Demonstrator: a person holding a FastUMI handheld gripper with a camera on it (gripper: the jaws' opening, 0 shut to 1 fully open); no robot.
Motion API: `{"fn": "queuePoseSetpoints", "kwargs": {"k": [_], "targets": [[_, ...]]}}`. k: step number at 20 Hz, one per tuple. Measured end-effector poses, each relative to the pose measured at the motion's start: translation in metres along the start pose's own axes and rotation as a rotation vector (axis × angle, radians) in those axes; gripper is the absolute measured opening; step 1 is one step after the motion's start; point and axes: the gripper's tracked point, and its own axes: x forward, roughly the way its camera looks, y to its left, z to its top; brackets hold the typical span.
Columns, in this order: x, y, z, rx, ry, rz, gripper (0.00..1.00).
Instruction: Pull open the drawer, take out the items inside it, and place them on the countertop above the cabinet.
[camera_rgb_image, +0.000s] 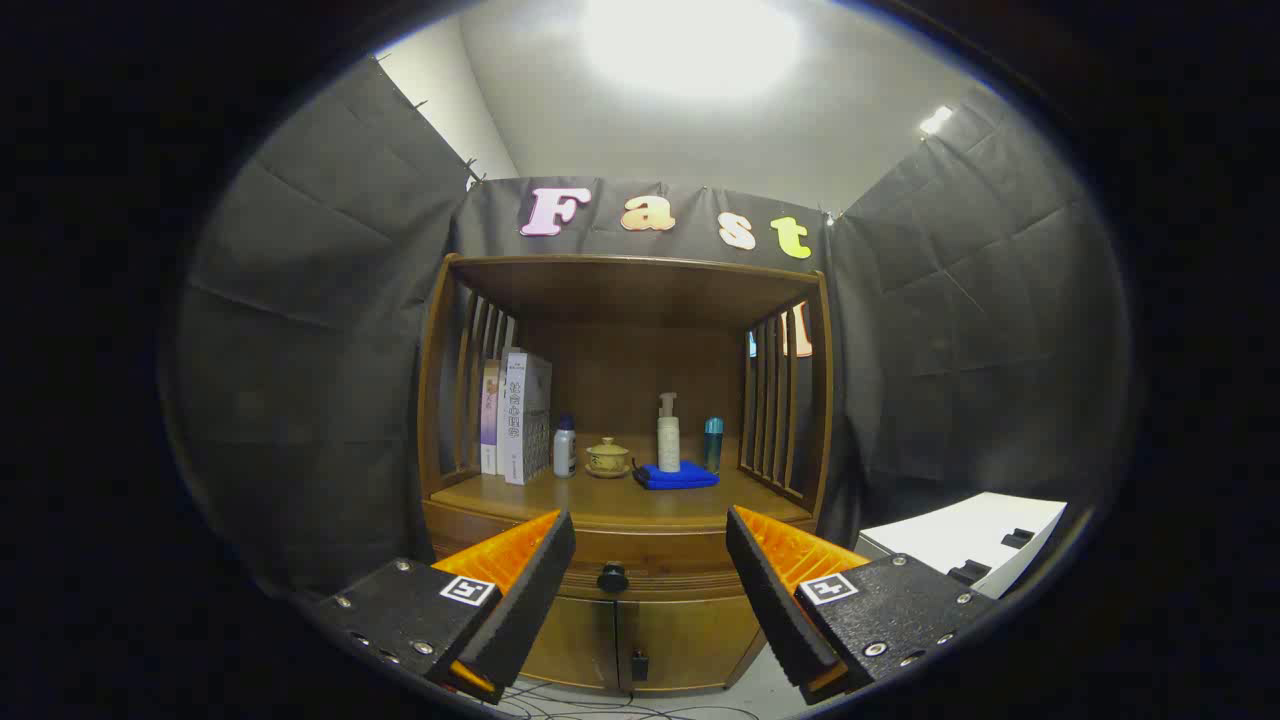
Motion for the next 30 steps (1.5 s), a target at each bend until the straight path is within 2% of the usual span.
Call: {"fn": "queuePoseSetpoints", "kwargs": {"k": [17, 23, 30], "targets": [[0.007, 0.006, 0.005, 0.024, -0.008, 0.0, 0.95], [0.036, 0.009, 0.006, 0.035, -0.014, -0.004, 0.94], [0.09, 0.031, -0.024, -0.017, 0.04, 0.017, 0.95]]}}
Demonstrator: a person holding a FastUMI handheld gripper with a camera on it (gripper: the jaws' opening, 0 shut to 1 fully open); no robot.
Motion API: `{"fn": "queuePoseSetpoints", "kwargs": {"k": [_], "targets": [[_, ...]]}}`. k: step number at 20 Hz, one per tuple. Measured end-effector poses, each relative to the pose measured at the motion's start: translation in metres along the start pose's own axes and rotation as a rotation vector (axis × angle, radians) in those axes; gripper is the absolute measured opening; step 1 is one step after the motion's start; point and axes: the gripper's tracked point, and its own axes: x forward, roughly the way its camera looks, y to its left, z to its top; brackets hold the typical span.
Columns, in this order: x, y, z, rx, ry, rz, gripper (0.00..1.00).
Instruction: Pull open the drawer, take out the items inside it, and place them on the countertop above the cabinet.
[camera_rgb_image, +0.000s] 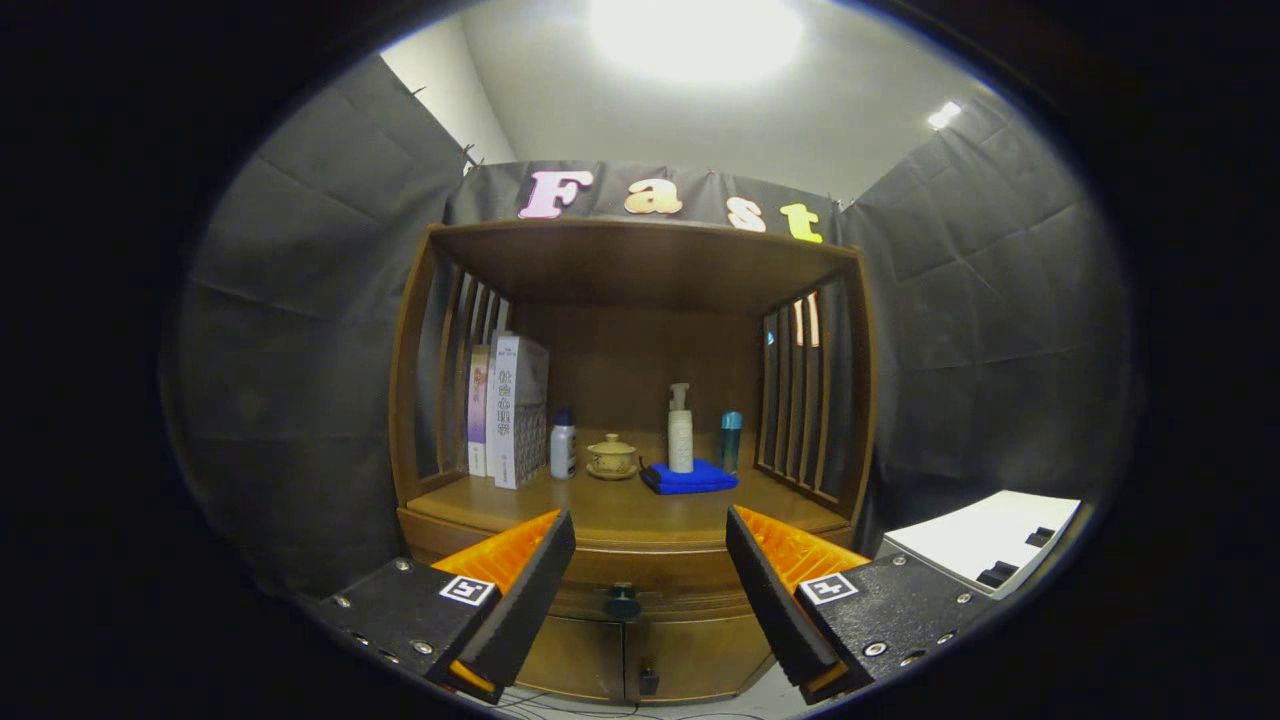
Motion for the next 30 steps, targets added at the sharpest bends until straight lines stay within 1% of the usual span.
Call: {"fn": "queuePoseSetpoints", "kwargs": {"k": [6, 11, 15, 20, 24, 26, 27, 30], "targets": [[0.043, 0.018, -0.044, 0.039, 0.063, 0.004, 0.94], [0.063, 0.017, -0.087, 0.049, 0.138, -0.011, 0.95], [0.078, 0.02, -0.115, 0.075, 0.177, 0.014, 0.95], [0.091, 0.019, -0.137, 0.093, 0.177, 0.034, 0.95], [0.105, 0.022, -0.16, 0.077, 0.217, 0.055, 0.94], [0.108, 0.02, -0.17, 0.064, 0.235, 0.059, 0.93], [0.108, 0.019, -0.172, 0.062, 0.236, 0.062, 0.89], [0.11, 0.017, -0.172, 0.054, 0.225, 0.053, 0.74]]}}
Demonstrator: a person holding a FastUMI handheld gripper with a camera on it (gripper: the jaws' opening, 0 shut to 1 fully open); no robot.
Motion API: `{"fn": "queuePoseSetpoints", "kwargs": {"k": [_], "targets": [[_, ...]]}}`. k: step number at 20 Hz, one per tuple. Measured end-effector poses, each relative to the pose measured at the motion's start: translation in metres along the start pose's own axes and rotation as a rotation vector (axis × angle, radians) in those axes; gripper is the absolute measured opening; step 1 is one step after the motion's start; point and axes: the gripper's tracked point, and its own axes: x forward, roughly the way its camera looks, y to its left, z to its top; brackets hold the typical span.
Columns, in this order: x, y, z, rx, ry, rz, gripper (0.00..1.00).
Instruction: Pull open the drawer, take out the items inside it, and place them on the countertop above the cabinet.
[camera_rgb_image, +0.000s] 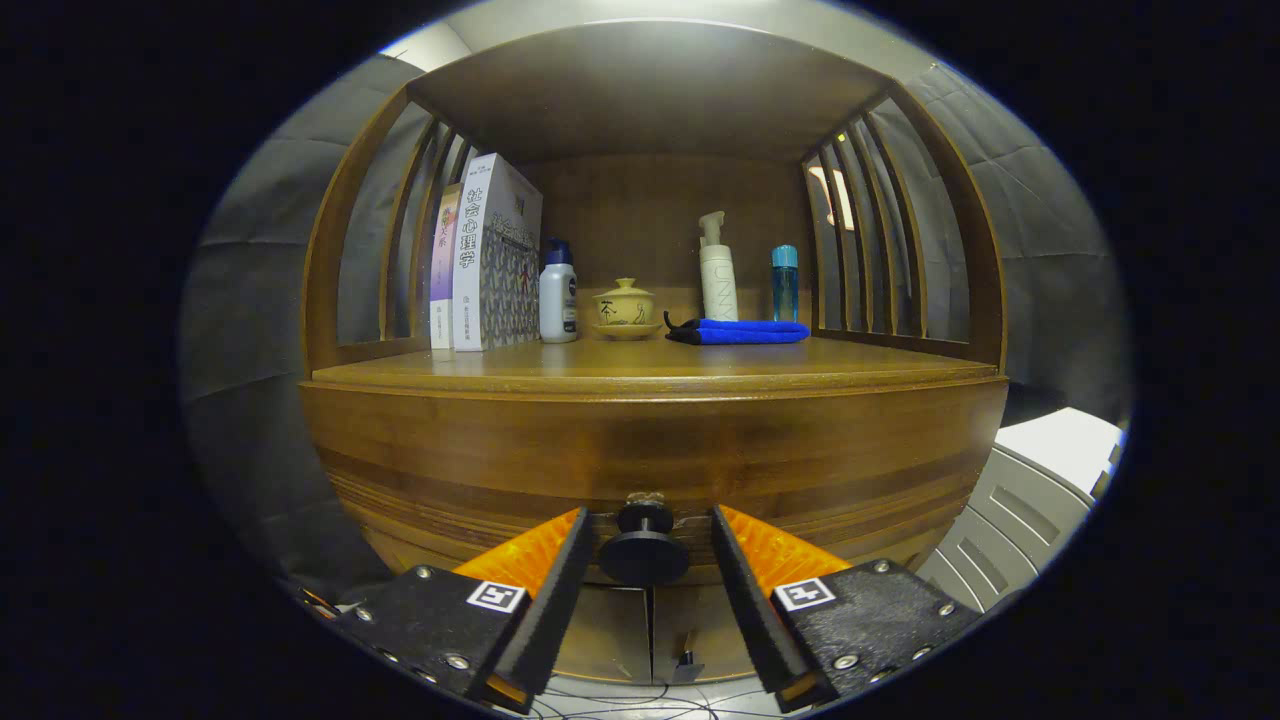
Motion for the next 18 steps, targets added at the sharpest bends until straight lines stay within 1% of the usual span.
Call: {"fn": "queuePoseSetpoints", "kwargs": {"k": [3, 5, 8, 11, 15, 18], "targets": [[0.0, 0.005, -0.001, 0.016, 0.004, 0.007, 0.6], [-0.001, 0.004, -0.001, 0.009, 0.005, -0.009, 0.51], [0.0, 0.005, -0.003, 0.005, 0.012, -0.02, 0.5], [0.0, 0.005, -0.003, 0.03, 0.035, -0.027, 0.46], [-0.006, 0.005, -0.004, 0.011, 0.056, -0.011, 0.35], [-0.017, 0.004, -0.006, 0.007, 0.049, -0.005, 0.35]]}}
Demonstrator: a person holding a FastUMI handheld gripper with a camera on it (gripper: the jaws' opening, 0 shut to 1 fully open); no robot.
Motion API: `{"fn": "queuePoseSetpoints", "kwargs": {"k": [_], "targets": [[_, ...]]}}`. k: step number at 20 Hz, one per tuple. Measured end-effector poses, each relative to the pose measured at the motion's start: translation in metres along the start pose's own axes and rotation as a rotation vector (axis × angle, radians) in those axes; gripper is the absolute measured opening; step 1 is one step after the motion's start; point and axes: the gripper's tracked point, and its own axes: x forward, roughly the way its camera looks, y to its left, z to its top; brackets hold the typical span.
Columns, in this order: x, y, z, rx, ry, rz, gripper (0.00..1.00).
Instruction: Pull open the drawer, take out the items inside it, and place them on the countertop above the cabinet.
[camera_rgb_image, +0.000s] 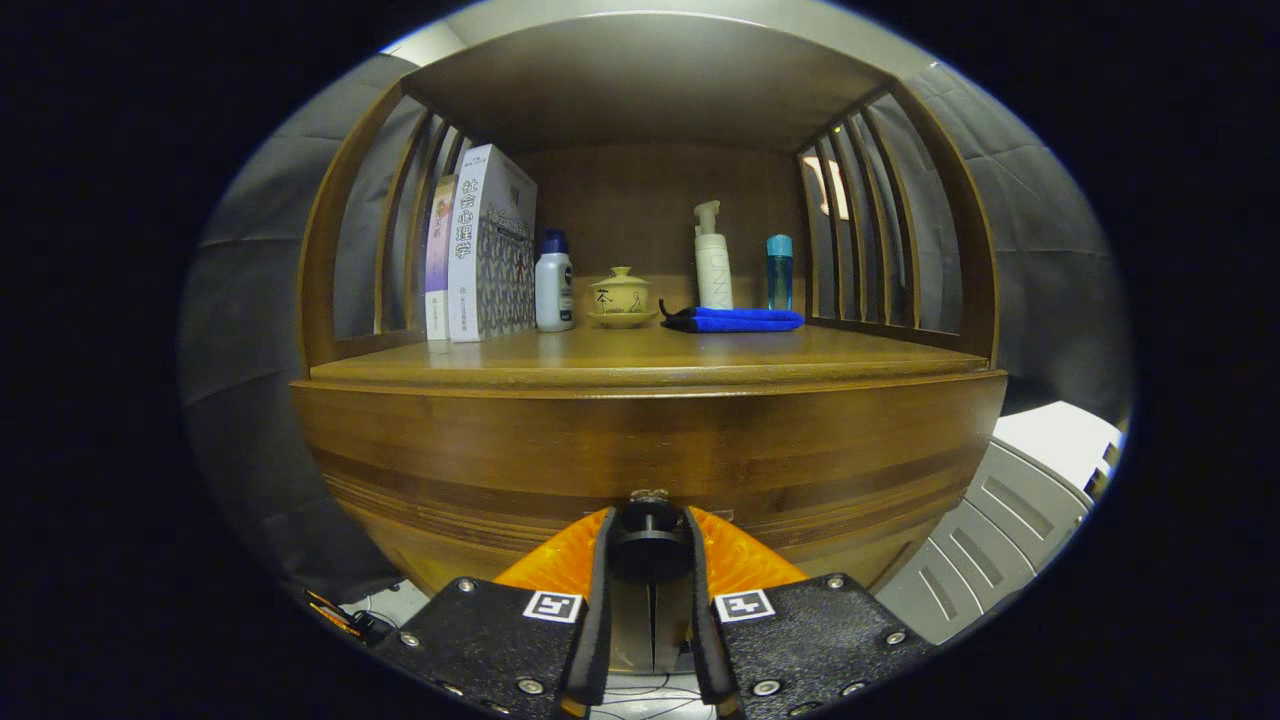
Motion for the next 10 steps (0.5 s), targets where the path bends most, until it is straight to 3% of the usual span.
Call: {"fn": "queuePoseSetpoints", "kwargs": {"k": [10], "targets": [[-0.052, -0.003, -0.012, -0.027, 0.032, 0.002, 0.34]]}}
